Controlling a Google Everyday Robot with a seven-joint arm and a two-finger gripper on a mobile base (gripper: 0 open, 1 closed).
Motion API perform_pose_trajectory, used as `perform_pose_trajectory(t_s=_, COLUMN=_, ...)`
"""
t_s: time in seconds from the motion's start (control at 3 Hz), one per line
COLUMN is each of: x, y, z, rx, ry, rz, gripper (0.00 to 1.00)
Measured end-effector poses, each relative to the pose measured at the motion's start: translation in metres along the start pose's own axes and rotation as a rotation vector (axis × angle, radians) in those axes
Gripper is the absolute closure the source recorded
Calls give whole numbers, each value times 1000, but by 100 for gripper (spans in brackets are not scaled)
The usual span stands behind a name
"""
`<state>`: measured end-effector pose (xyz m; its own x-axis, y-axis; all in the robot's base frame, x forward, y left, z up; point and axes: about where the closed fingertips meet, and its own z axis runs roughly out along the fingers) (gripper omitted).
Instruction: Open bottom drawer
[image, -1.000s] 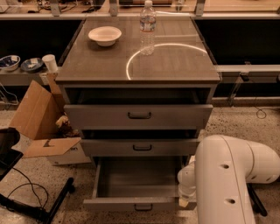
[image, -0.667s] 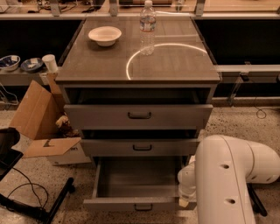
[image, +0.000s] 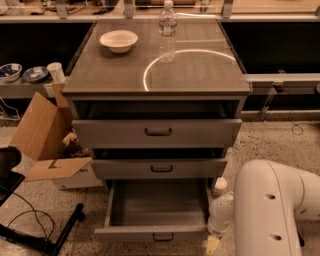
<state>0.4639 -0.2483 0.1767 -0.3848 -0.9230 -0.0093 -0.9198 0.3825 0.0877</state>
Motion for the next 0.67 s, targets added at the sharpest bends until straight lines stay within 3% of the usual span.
perform_pose_trajectory(t_s=0.33, x=9, y=32, z=5, rx=-31, ry=-40, rz=-10, gripper=18)
perform_pose_trajectory(t_s=0.67, x=19, y=66, z=5, rx=-82, ry=-41, rz=-2, gripper=41)
